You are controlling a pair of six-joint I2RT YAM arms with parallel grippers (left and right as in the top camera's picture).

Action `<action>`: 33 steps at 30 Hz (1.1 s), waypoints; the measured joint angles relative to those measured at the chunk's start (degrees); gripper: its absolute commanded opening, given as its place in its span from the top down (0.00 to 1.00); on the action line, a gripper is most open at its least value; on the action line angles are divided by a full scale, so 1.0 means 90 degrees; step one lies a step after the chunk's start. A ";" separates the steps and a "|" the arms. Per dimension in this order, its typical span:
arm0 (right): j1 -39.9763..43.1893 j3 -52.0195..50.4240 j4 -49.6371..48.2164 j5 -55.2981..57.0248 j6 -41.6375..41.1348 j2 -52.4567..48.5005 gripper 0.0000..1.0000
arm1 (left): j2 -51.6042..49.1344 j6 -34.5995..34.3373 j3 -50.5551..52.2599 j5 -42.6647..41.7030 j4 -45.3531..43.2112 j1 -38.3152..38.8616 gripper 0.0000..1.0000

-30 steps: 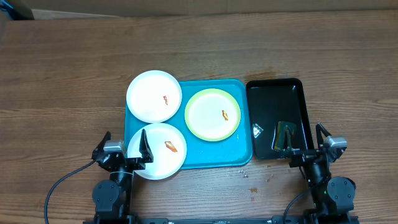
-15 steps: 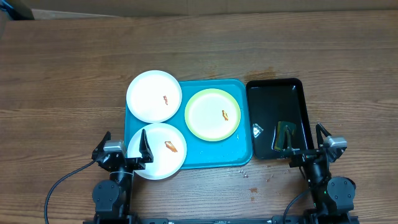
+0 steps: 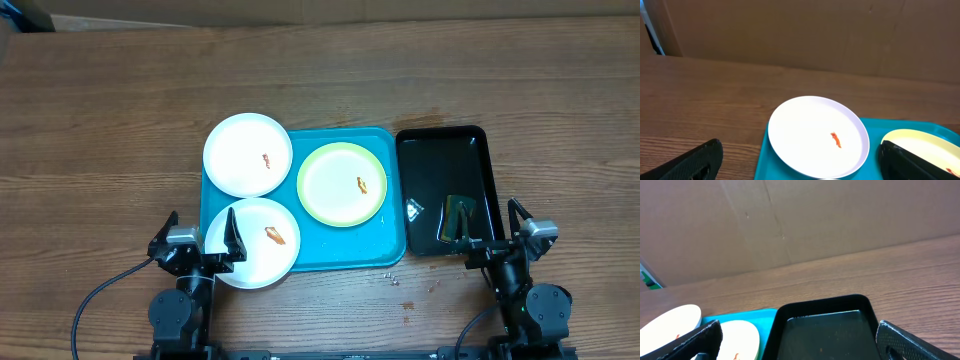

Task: Clean dirty plates on tray and stack at the side

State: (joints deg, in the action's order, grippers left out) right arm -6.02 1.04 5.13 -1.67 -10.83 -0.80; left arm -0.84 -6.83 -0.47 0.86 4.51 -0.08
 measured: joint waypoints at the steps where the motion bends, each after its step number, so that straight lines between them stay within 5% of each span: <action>1: 0.0000 0.0000 0.0000 -0.0002 -0.0002 0.0002 0.00 | -0.0002 0.0000 0.0000 0.0000 0.0000 0.0000 0.00; 21: 0.0000 0.0000 0.0002 0.0075 0.0005 0.0002 0.00 | -0.0002 -0.0066 0.0000 -0.0058 -0.0002 0.0000 0.00; 29: 0.0000 0.0000 0.0032 0.0063 0.0015 0.0002 0.00 | -0.0002 -0.0733 -0.0005 -0.0731 -0.0192 0.0000 0.00; 33: -0.0002 0.0294 0.0889 0.0046 0.0015 -0.0034 0.00 | -0.0010 -0.0777 -0.0296 -0.1273 0.0272 0.0000 0.00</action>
State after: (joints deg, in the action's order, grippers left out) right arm -6.04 3.68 13.13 -1.26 -10.70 -1.10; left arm -0.93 -13.82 -3.14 -10.59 6.96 -0.08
